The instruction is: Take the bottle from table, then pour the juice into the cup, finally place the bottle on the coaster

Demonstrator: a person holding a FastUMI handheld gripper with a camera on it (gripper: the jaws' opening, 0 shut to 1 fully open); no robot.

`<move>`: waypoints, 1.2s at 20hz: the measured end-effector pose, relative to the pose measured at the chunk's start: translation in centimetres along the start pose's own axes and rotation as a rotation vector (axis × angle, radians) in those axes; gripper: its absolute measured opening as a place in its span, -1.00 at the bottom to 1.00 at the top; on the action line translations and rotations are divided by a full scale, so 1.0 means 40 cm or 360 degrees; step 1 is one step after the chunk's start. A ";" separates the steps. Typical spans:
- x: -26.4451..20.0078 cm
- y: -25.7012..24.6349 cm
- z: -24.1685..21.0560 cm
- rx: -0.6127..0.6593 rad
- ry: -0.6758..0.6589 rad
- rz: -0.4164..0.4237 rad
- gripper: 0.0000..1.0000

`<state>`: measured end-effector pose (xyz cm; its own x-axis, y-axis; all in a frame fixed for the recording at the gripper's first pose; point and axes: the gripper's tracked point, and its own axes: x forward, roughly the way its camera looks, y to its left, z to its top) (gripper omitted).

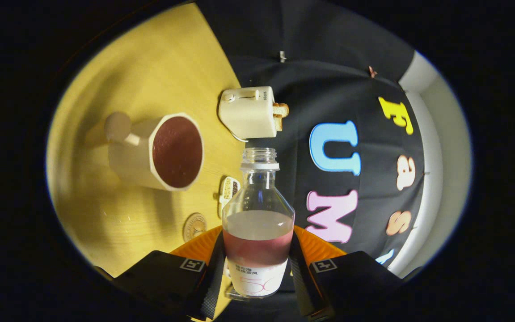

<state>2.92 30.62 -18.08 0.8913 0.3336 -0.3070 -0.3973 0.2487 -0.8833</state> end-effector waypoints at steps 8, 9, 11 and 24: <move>-0.026 0.009 -0.015 0.1161 0.0130 0.0136 0.42; -0.027 -0.002 -0.011 0.1281 0.0113 0.0133 0.42; -0.029 -0.023 0.019 0.1486 0.0058 0.0136 0.42; 0.054 -0.196 -0.009 0.2102 -0.0169 0.0008 0.42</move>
<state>8.02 29.08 -11.95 0.8919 0.3911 -0.2270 -0.3667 0.9193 0.1429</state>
